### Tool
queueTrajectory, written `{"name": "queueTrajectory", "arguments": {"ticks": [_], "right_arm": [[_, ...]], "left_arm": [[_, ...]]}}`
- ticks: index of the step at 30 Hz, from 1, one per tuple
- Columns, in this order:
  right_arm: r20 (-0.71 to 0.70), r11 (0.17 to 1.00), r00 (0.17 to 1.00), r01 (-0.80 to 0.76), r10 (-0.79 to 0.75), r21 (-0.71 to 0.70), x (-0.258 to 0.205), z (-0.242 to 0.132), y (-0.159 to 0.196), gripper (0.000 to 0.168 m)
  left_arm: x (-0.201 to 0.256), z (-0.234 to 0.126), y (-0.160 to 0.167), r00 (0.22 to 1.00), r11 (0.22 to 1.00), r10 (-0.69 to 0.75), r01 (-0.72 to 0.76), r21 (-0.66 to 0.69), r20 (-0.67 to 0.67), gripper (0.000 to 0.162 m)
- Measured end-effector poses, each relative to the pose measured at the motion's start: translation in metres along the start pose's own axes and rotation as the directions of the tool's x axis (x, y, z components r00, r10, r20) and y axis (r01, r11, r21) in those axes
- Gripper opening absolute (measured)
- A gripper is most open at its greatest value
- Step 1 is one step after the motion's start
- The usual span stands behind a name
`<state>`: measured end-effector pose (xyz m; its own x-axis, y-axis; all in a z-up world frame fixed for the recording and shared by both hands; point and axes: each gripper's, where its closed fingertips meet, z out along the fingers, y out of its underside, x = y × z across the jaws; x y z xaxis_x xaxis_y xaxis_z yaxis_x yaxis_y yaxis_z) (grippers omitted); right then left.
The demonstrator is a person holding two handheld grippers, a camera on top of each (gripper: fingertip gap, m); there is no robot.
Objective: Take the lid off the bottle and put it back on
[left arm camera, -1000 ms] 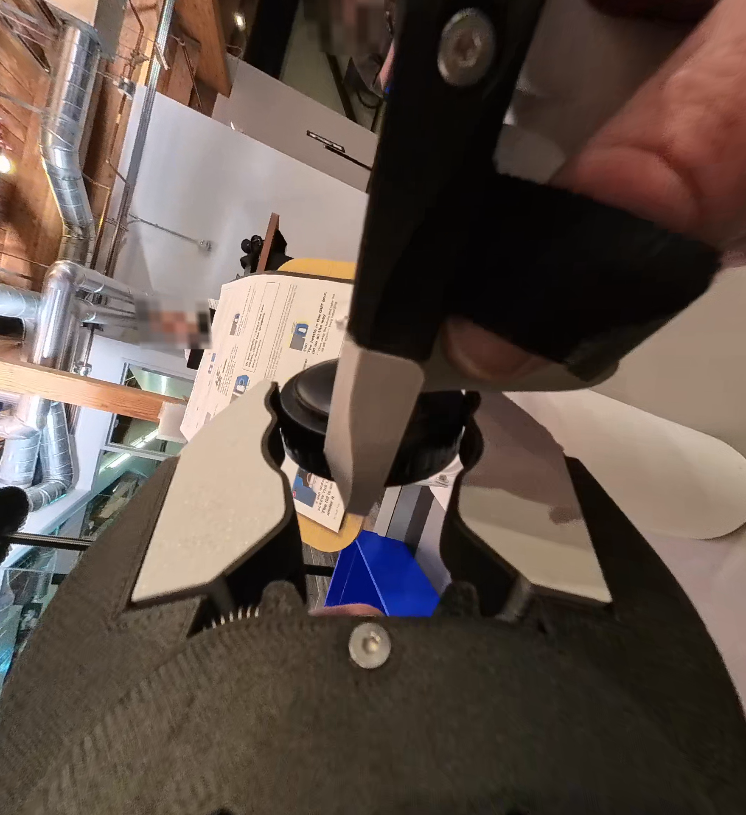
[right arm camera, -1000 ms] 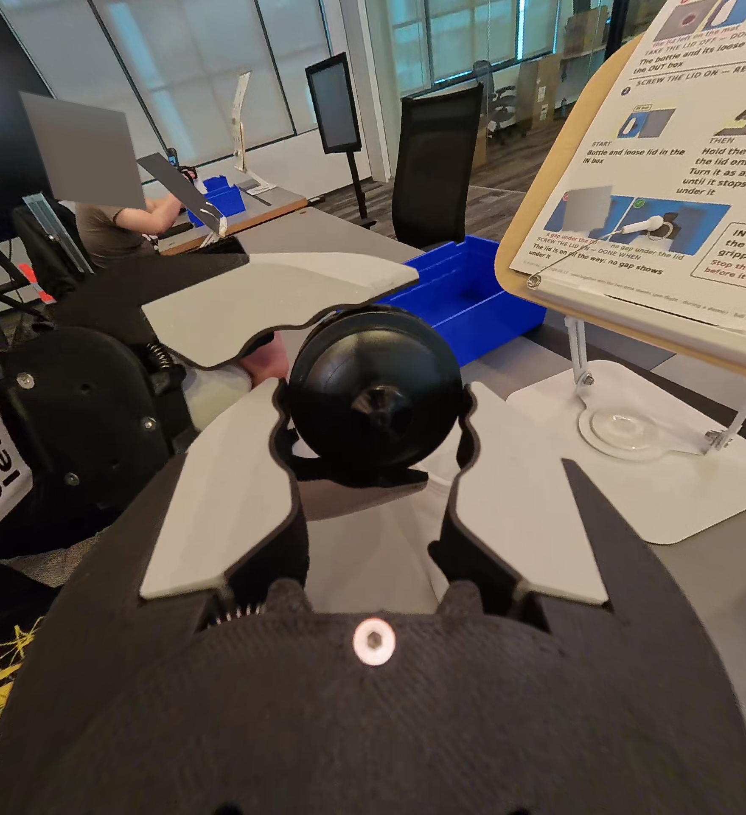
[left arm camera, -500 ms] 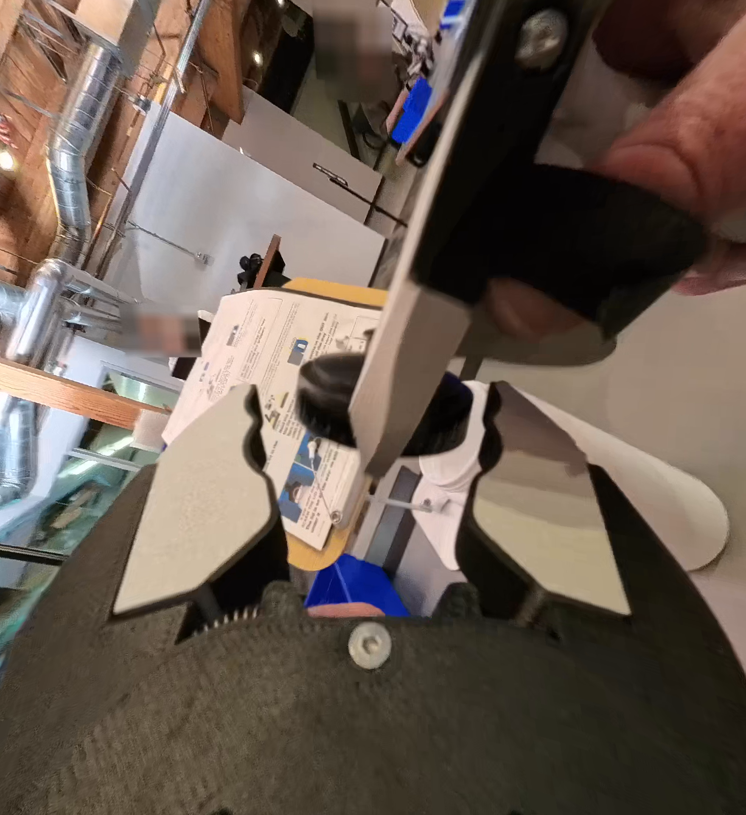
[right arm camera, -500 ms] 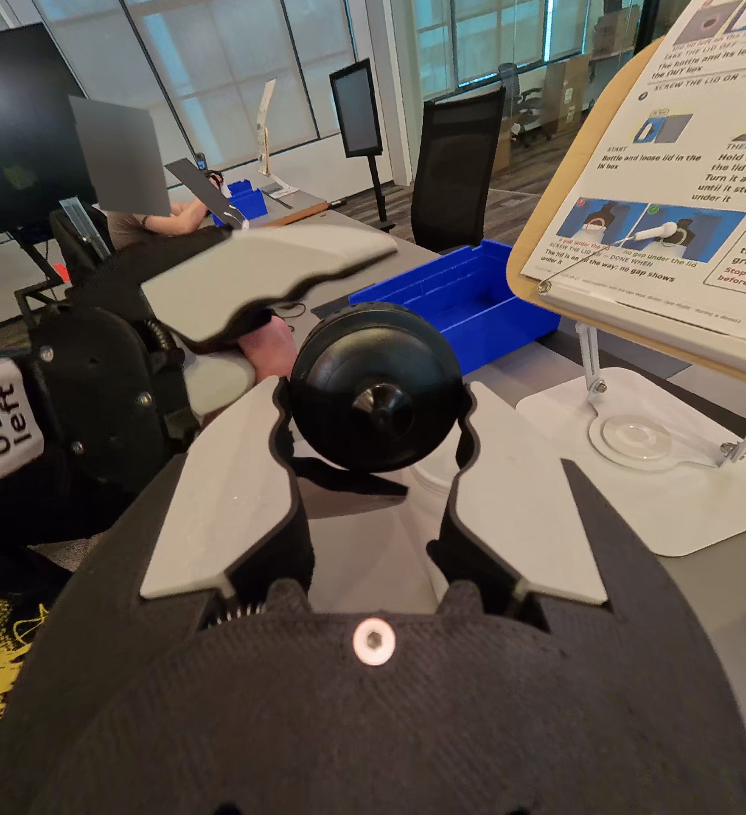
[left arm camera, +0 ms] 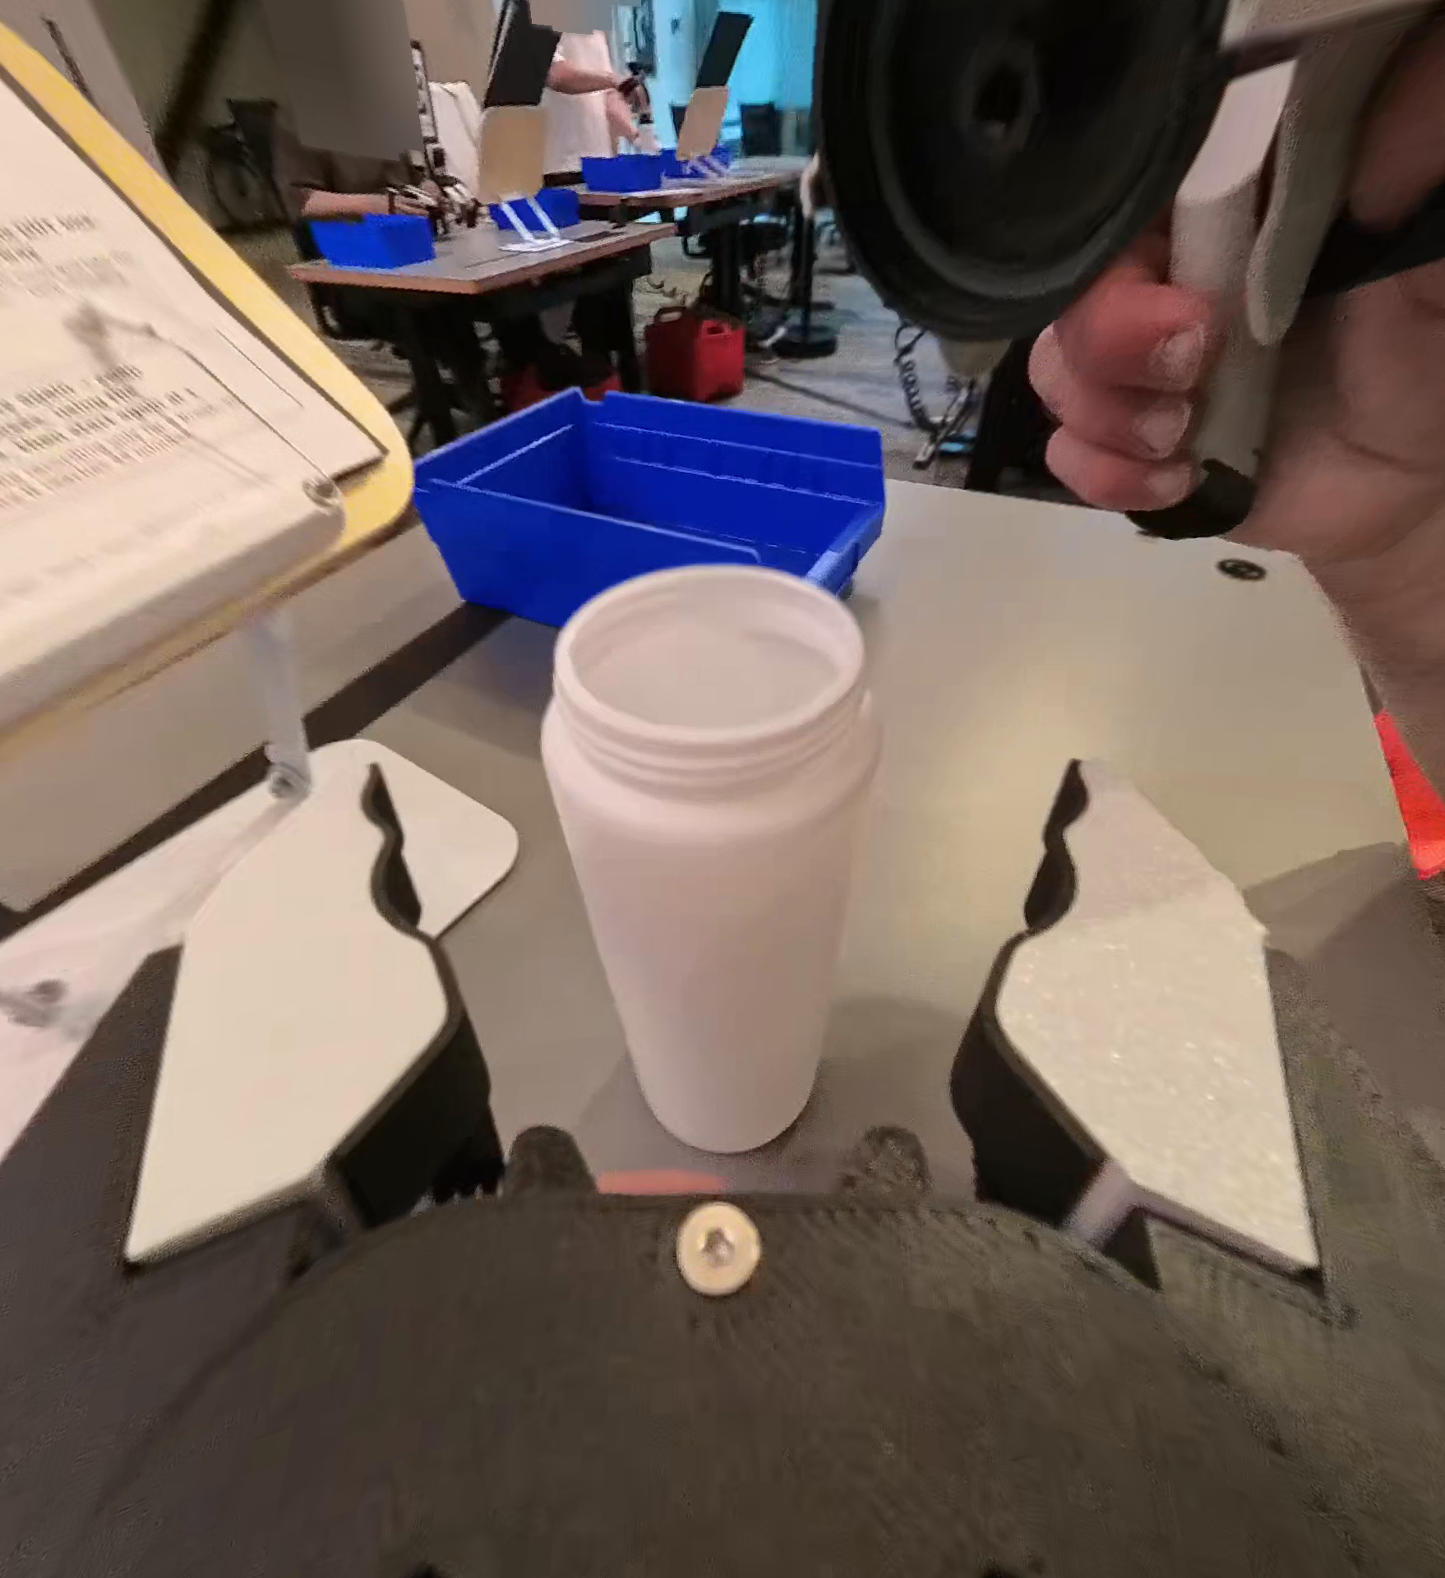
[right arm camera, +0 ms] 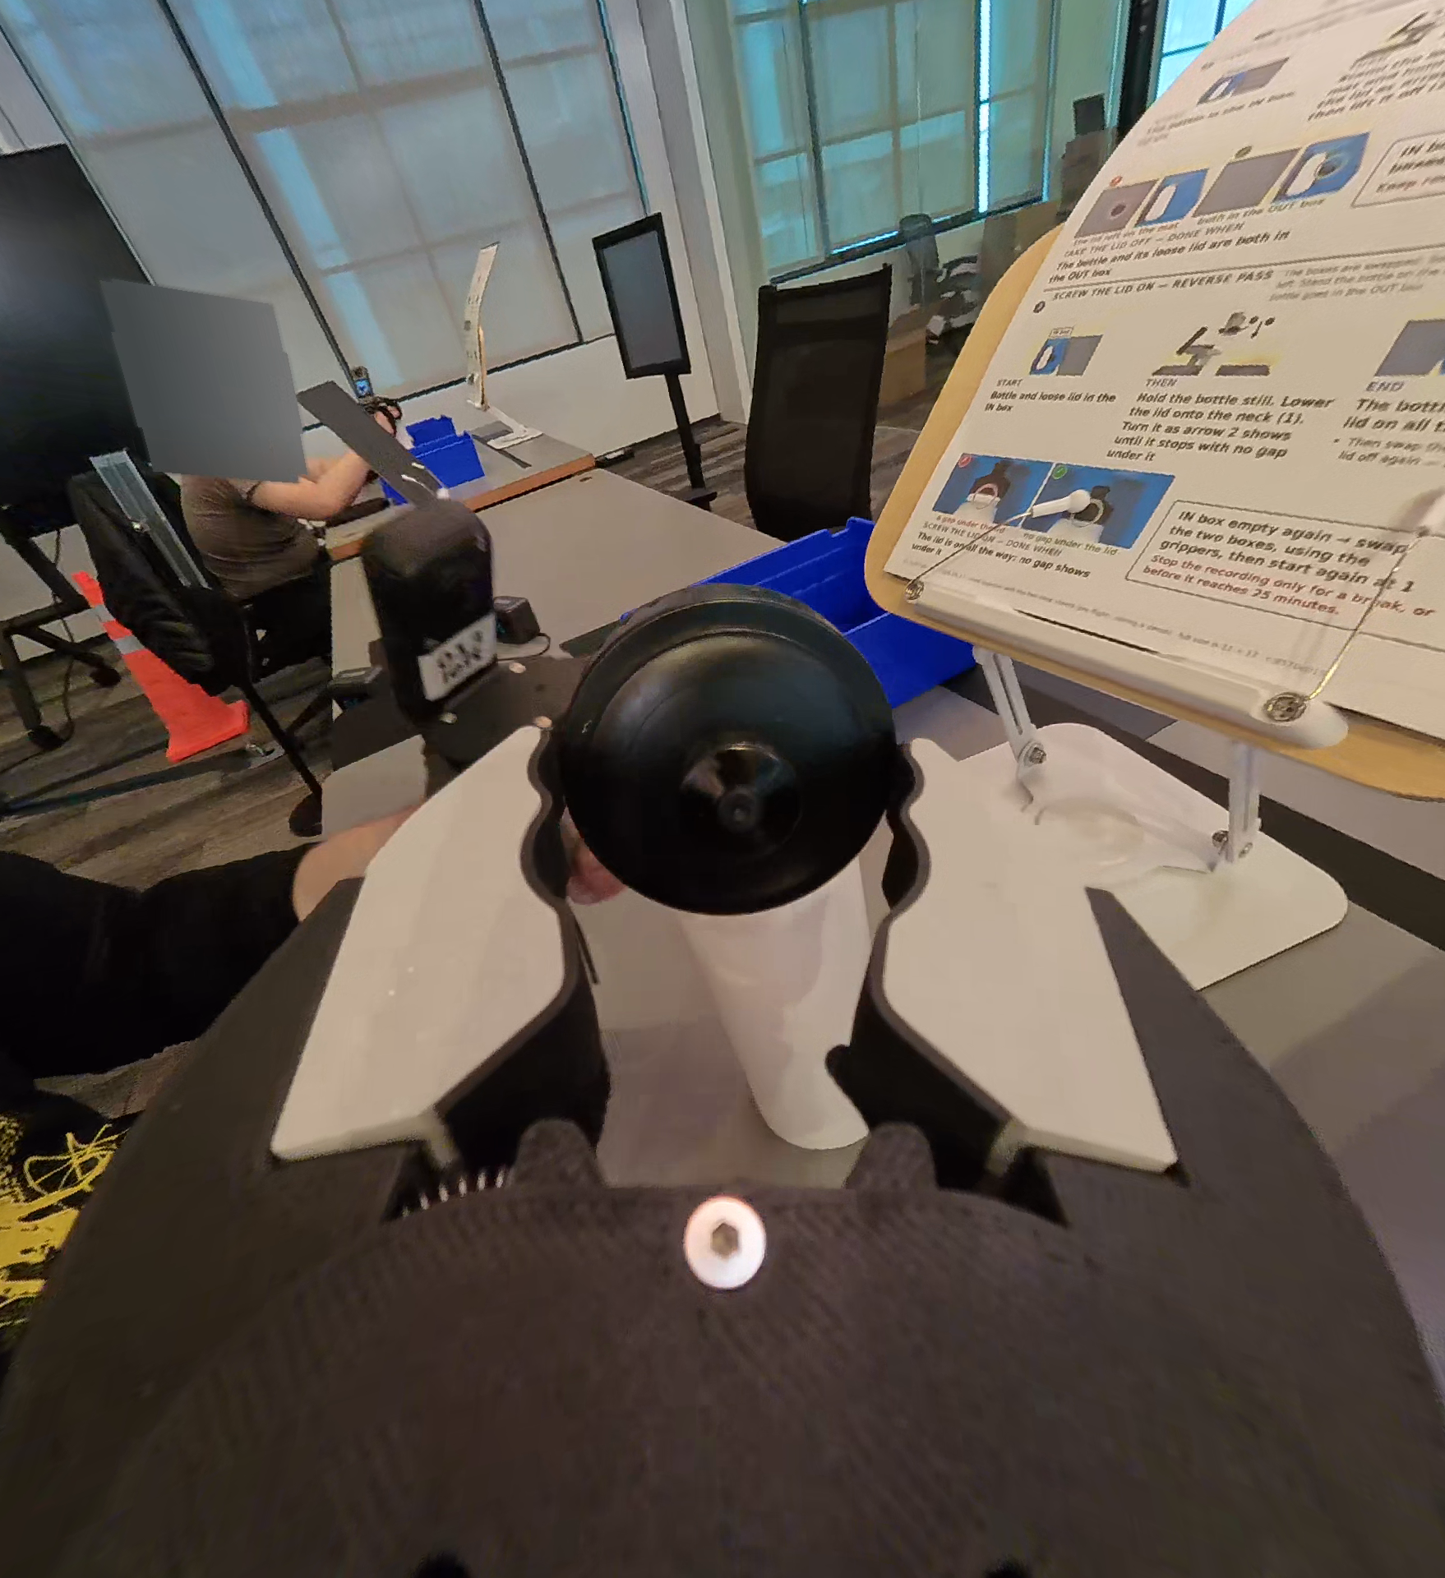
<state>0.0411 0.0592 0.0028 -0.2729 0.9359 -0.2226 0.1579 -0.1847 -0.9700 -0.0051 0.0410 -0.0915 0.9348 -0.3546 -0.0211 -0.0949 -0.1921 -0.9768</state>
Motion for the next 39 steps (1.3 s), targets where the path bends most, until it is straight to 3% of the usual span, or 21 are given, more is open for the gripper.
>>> {"name": "queueTrajectory", "arguments": {"ticks": [5,11,17,23,27,30,33,39], "right_arm": [[0.021,0.999,1.000,-0.016,0.017,-0.033,0.005,0.007,0.012,0.073],[0.021,0.998,0.999,-0.040,0.041,-0.051,0.015,0.010,0.022,0.073],[0.032,0.997,0.998,-0.046,0.048,-0.065,0.019,0.015,0.028,0.073],[0.037,0.995,0.999,-0.036,0.039,-0.092,0.024,0.015,0.030,0.073],[0.083,0.976,0.996,0.056,-0.040,-0.208,0.024,0.014,0.024,0.073],[0.162,0.903,0.978,0.186,-0.132,-0.387,0.022,0.018,0.023,0.073],[0.250,0.764,0.946,0.316,-0.208,-0.562,0.025,0.027,0.028,0.073],[0.488,0.463,0.843,0.533,-0.225,-0.708,0.021,0.042,0.046,0.073]], "left_arm": [[0.004,0.021,0.030,0.997,0.999,-0.039,0.039,0.002,-0.067,0.118],[0.004,0.032,0.040,0.997,1.000,-0.015,0.014,-0.012,-0.078,0.113],[0.007,0.037,0.042,0.995,1.000,-0.008,0.010,0.017,-0.095,0.090],[0.007,0.040,0.040,0.995,0.999,-0.006,0.010,0.039,-0.105,0.089],[0.007,0.042,0.040,0.994,0.999,0.006,-0.001,0.042,-0.106,0.088],[0.006,0.044,0.039,0.994,0.999,0.006,-0.001,0.050,-0.109,0.088],[0.007,0.045,0.039,0.993,0.999,0.009,-0.002,0.053,-0.118,0.088],[0.009,0.047,0.038,0.991,0.998,0.016,-0.008,0.065,-0.133,0.088]]}}
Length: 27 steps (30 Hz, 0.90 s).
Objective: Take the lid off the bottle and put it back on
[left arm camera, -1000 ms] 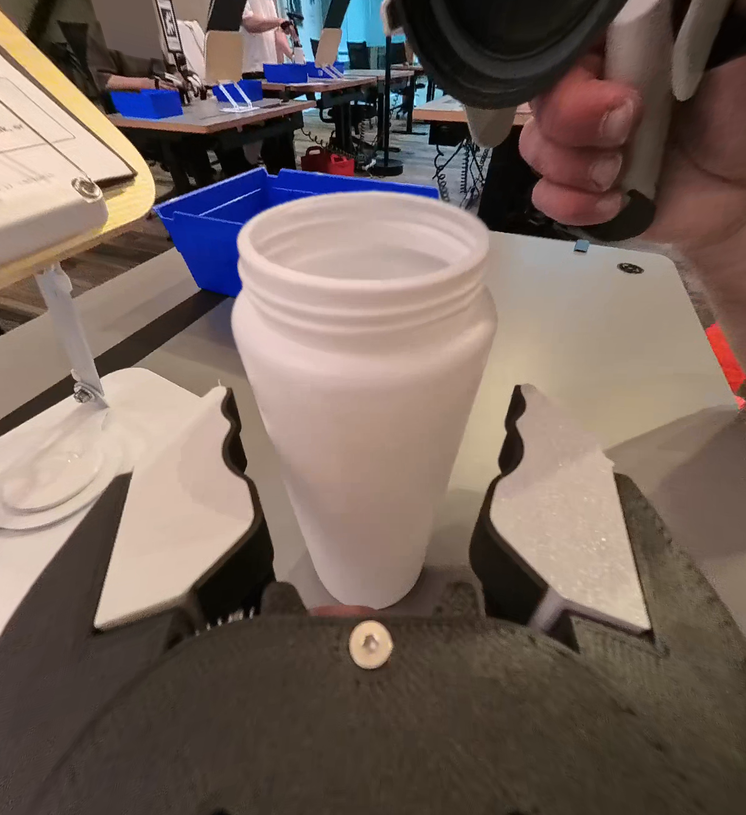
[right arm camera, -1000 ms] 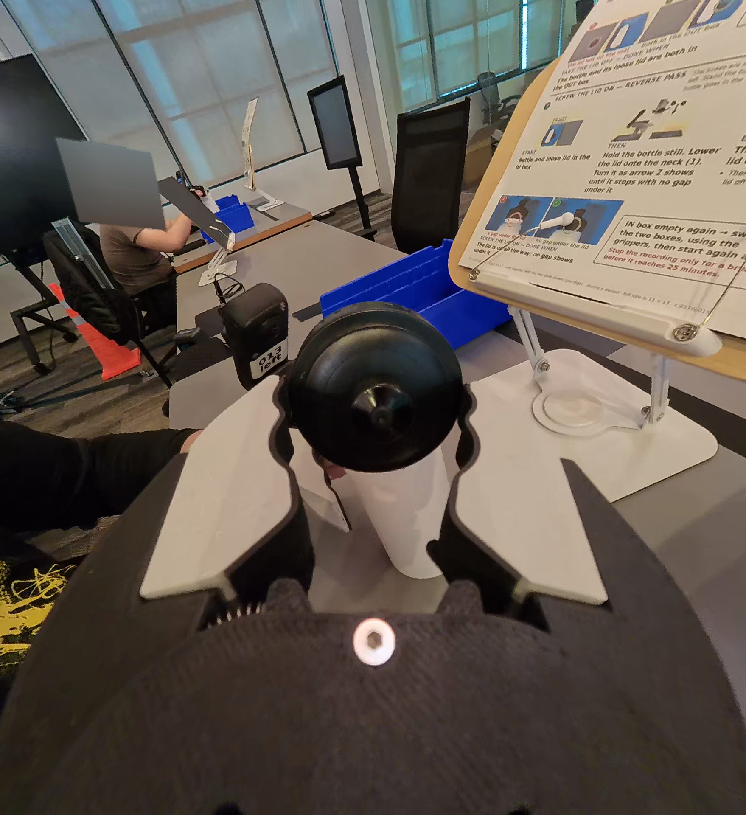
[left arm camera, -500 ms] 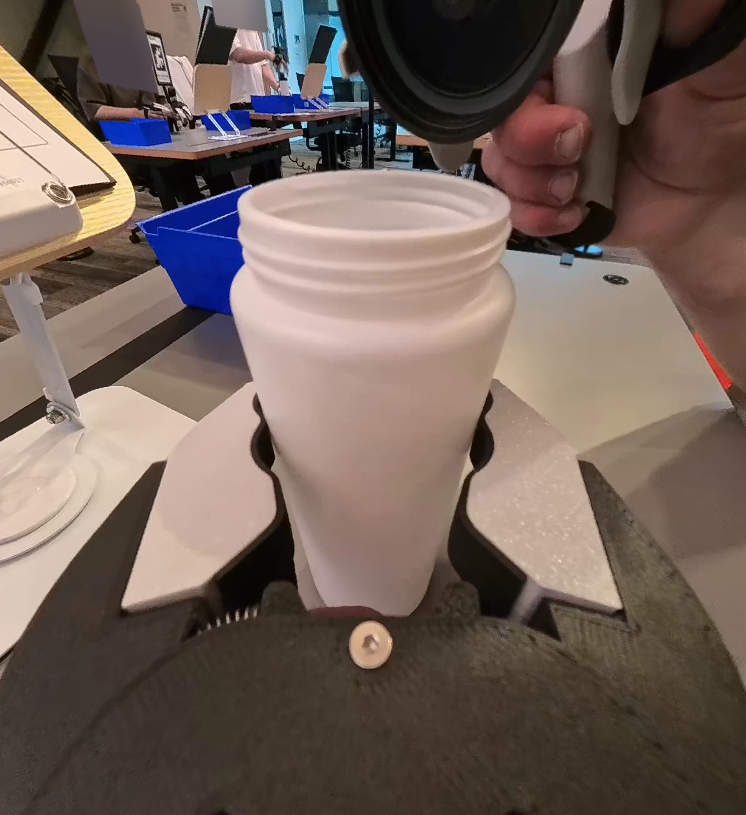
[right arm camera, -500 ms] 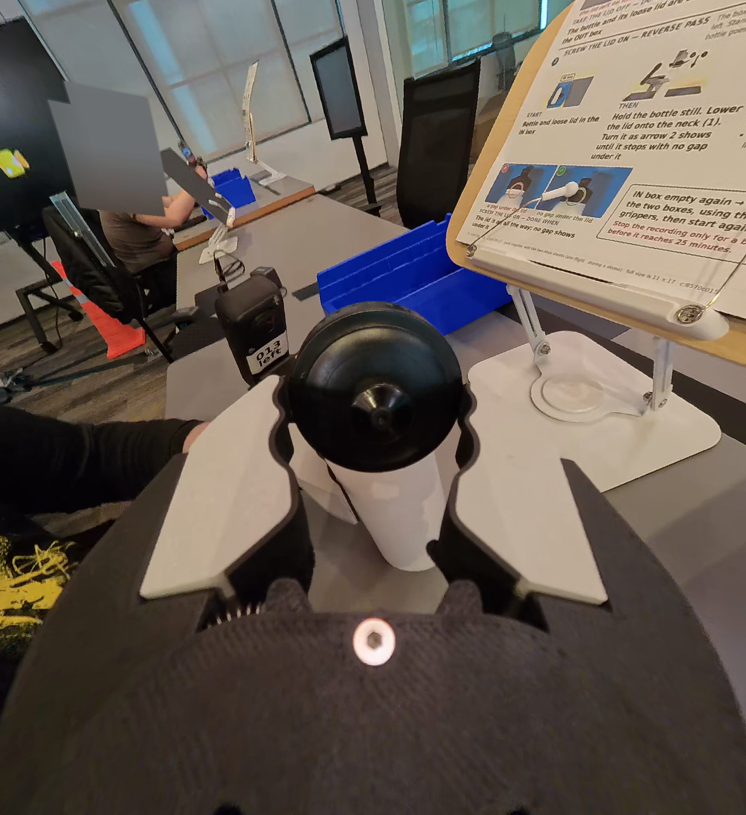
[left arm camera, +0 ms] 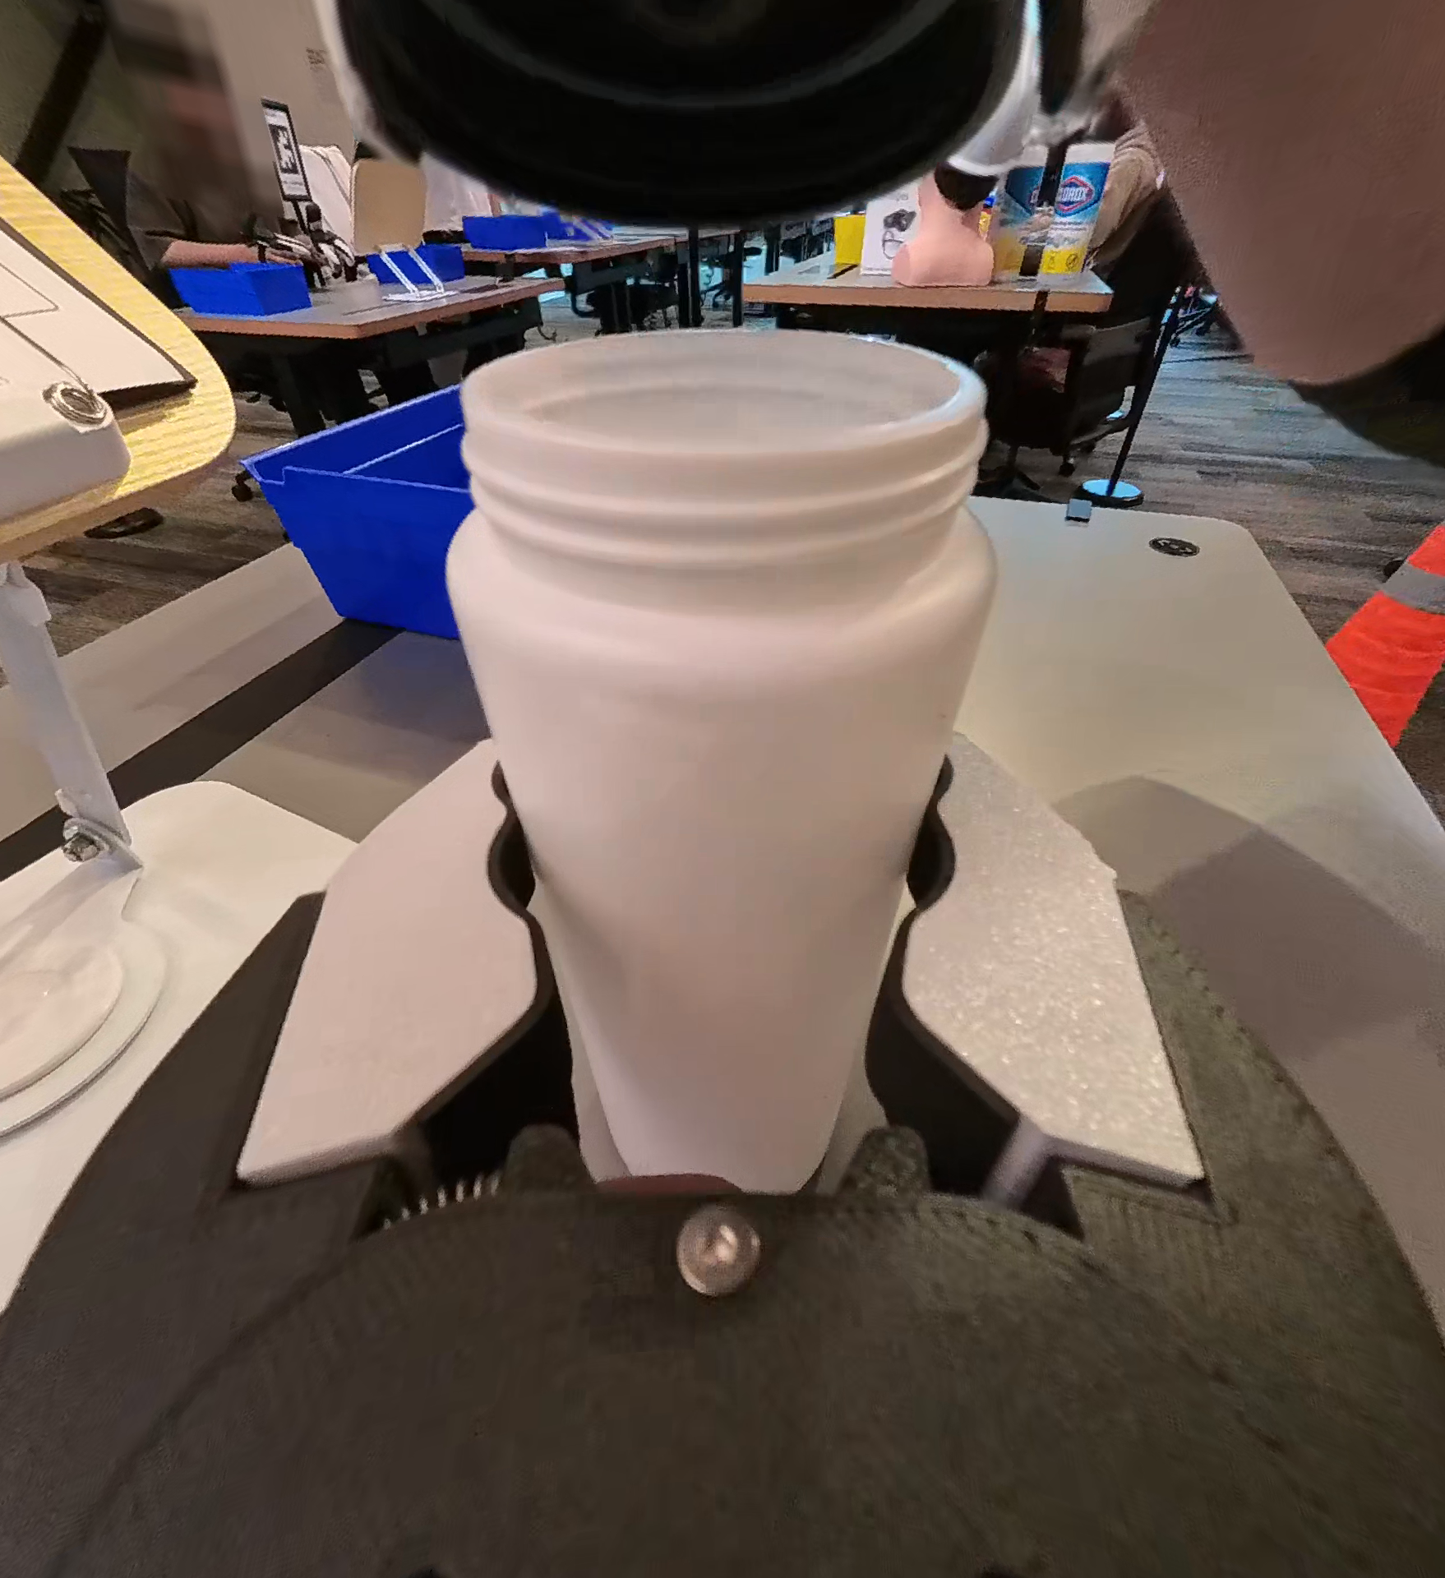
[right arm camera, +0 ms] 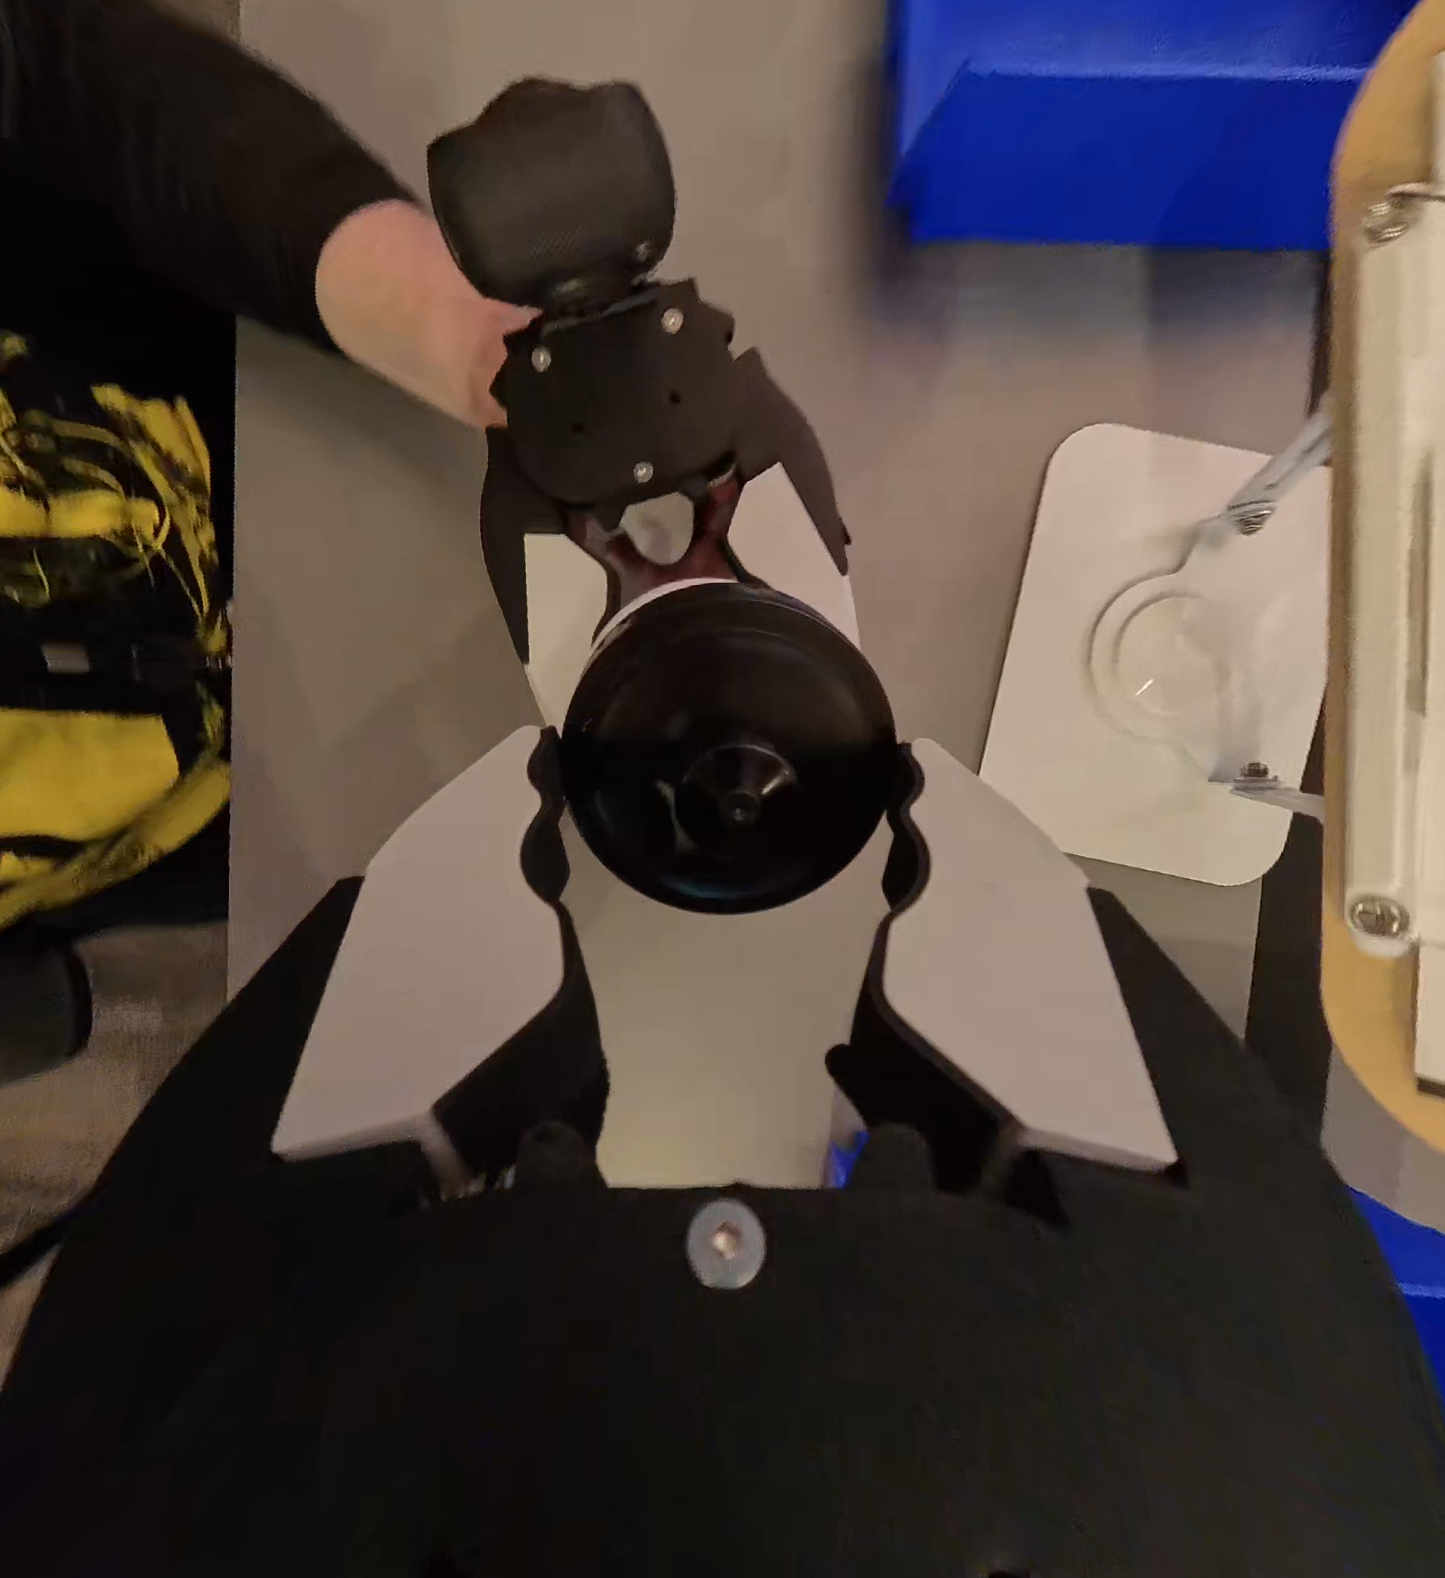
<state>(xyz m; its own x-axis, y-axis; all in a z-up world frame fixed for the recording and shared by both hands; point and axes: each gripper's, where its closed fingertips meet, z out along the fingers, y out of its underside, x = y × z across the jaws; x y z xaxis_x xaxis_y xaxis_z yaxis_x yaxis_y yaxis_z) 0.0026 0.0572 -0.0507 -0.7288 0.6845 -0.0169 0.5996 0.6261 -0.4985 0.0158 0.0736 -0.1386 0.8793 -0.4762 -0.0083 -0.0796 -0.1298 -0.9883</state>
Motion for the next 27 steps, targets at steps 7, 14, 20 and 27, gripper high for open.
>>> {"name": "queueTrajectory", "arguments": {"ticks": [7,14,20,27], "right_arm": [[0.073,0.966,0.991,0.126,-0.113,-0.227,-0.005,0.018,0.002,0.073],[0.099,0.936,0.986,0.157,-0.132,-0.315,-0.007,0.025,0.009,0.073],[0.100,0.907,0.978,0.210,-0.186,-0.364,-0.006,0.024,0.011,0.073],[0.093,0.881,0.965,0.263,-0.246,-0.393,-0.009,0.026,0.010,0.073]], "left_arm": [[0.001,0.000,0.000,1.000,1.000,0.001,-0.001,0.001,-0.007,0.088],[0.001,0.000,0.000,1.000,1.000,0.002,-0.002,-0.001,-0.012,0.087],[0.002,0.001,0.000,1.000,1.000,-0.001,0.001,0.000,-0.018,0.087],[0.003,0.001,0.000,1.000,1.000,0.004,-0.004,0.002,-0.024,0.087]]}}
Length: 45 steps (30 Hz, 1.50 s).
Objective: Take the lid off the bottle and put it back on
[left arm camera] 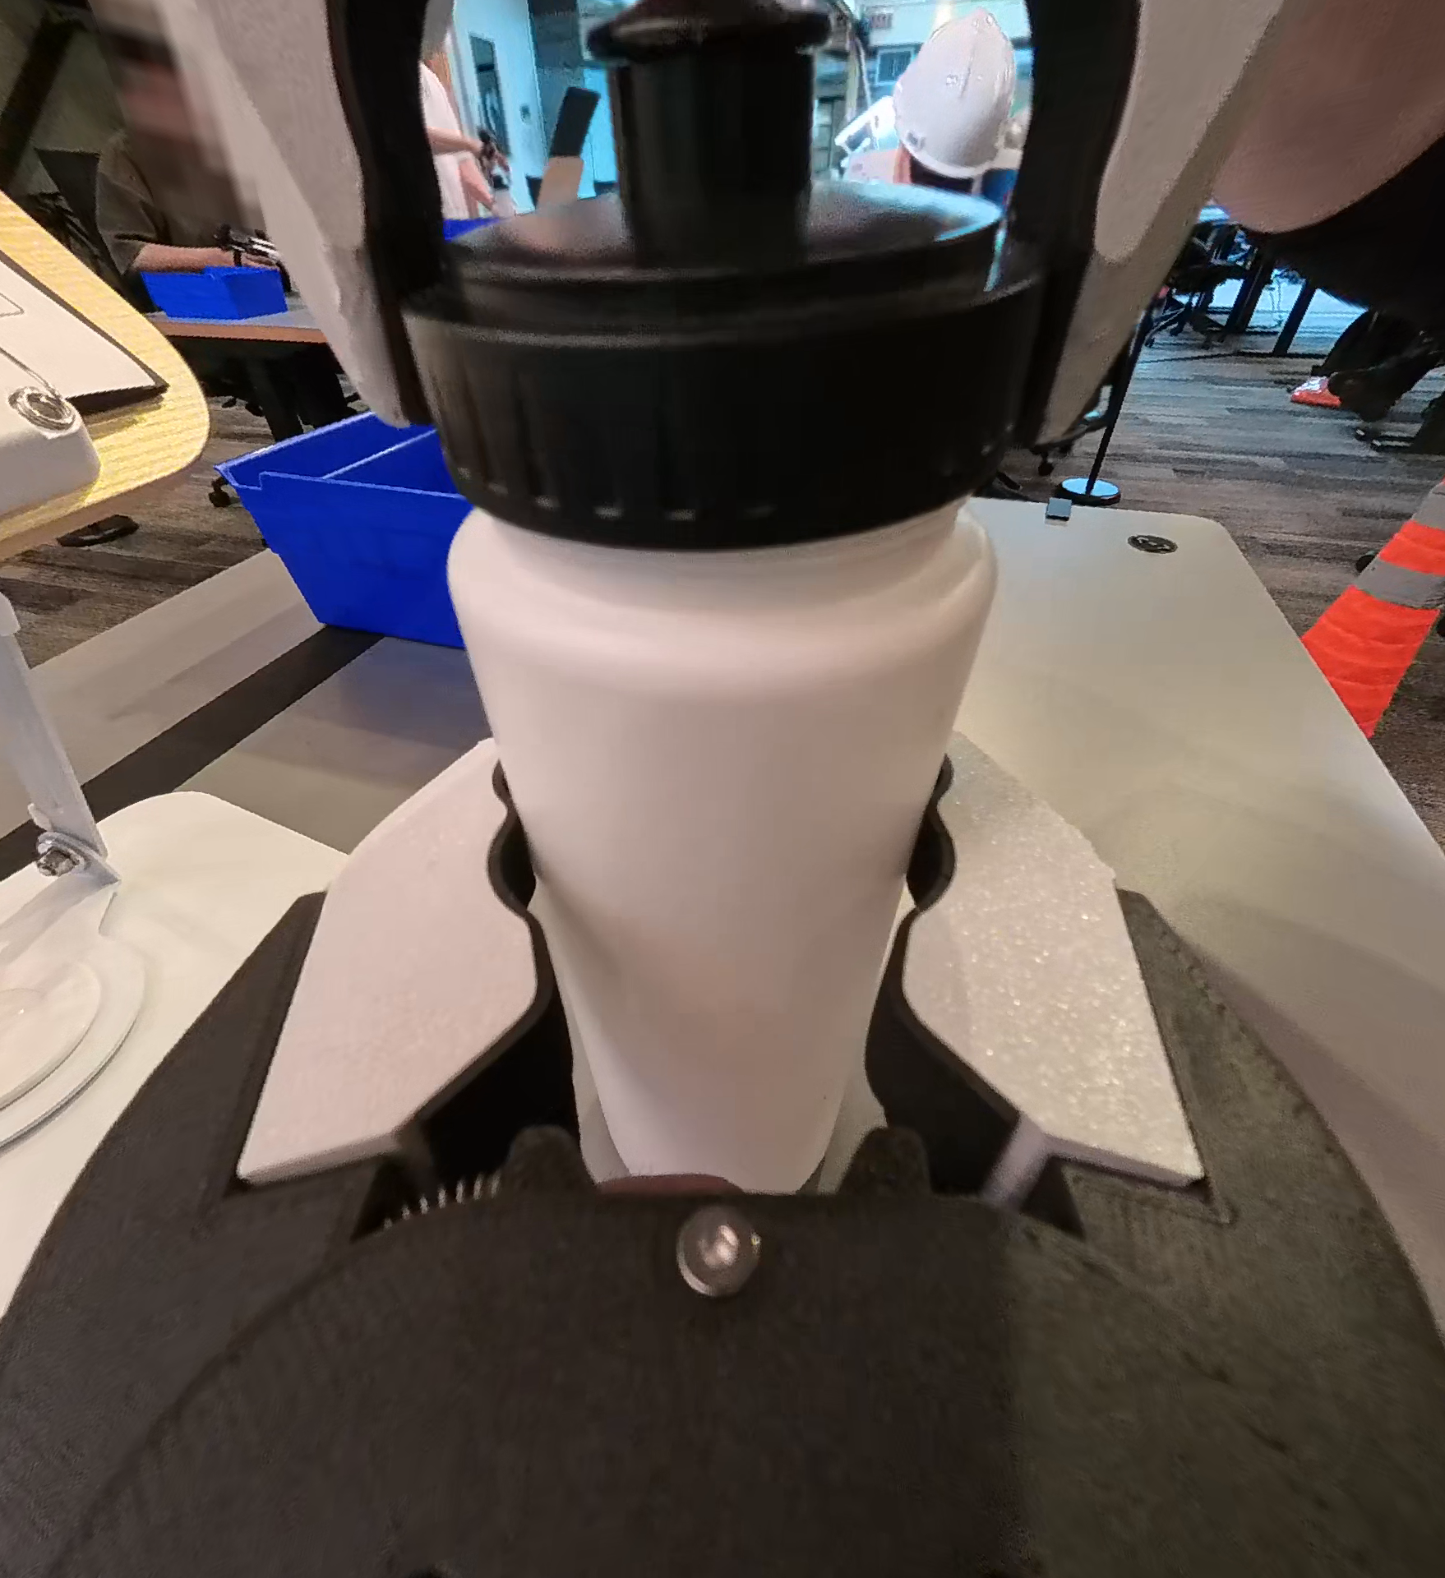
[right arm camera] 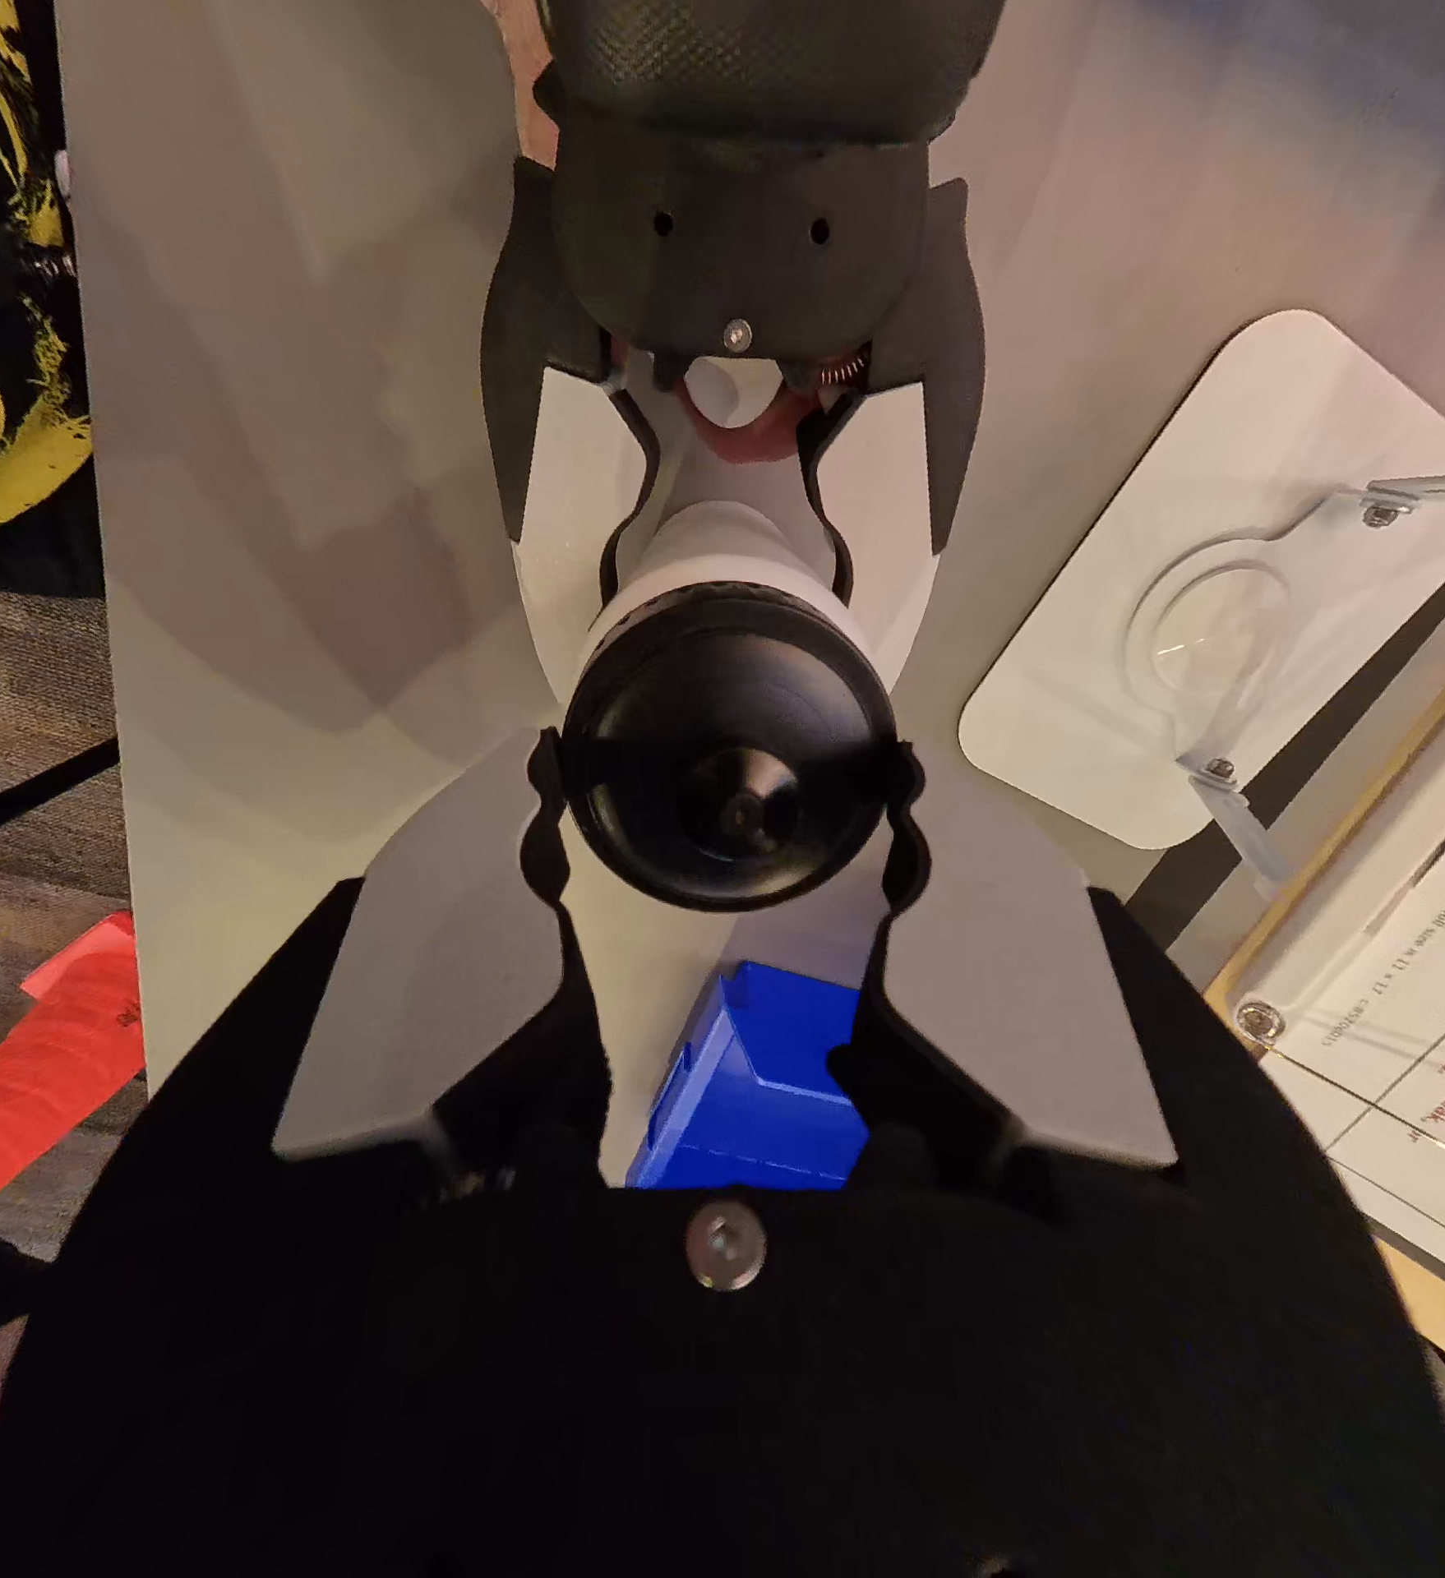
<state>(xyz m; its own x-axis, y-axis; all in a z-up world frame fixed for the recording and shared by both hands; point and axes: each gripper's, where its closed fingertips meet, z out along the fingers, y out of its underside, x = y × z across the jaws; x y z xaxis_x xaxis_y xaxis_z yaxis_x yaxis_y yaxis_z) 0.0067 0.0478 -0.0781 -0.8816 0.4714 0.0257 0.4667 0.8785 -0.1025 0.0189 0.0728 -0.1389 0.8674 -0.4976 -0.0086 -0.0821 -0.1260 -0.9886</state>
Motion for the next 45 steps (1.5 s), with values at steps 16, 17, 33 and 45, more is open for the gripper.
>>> {"name": "queueTrajectory", "arguments": {"ticks": [16,17,33,45], "right_arm": [[-0.015,0.995,1.000,0.006,-0.005,0.104,0.0050,-0.0086,0.0023,0.073],[0.007,0.992,1.000,0.009,-0.010,0.123,0.0031,-0.0089,0.0008,0.073],[0.023,0.994,0.999,-0.045,0.043,0.103,0.0002,0.0004,0.0001,0.074],[-0.046,0.889,0.894,-0.435,0.445,0.147,0.0017,0.0004,-0.0015,0.074]], "left_arm": [[0.0009,0.0010,-0.0001,1.000,1.000,-0.007,0.007,0.001,-0.013,0.087],[0.0009,0.0010,-0.0001,1.000,1.000,-0.007,0.007,0.001,-0.014,0.087],[0.0006,0.0013,-0.0002,1.000,1.000,-0.009,0.009,0.002,-0.011,0.087],[0.0003,0.0009,-0.0001,1.000,1.000,-0.007,0.007,-0.004,-0.006,0.087]]}}
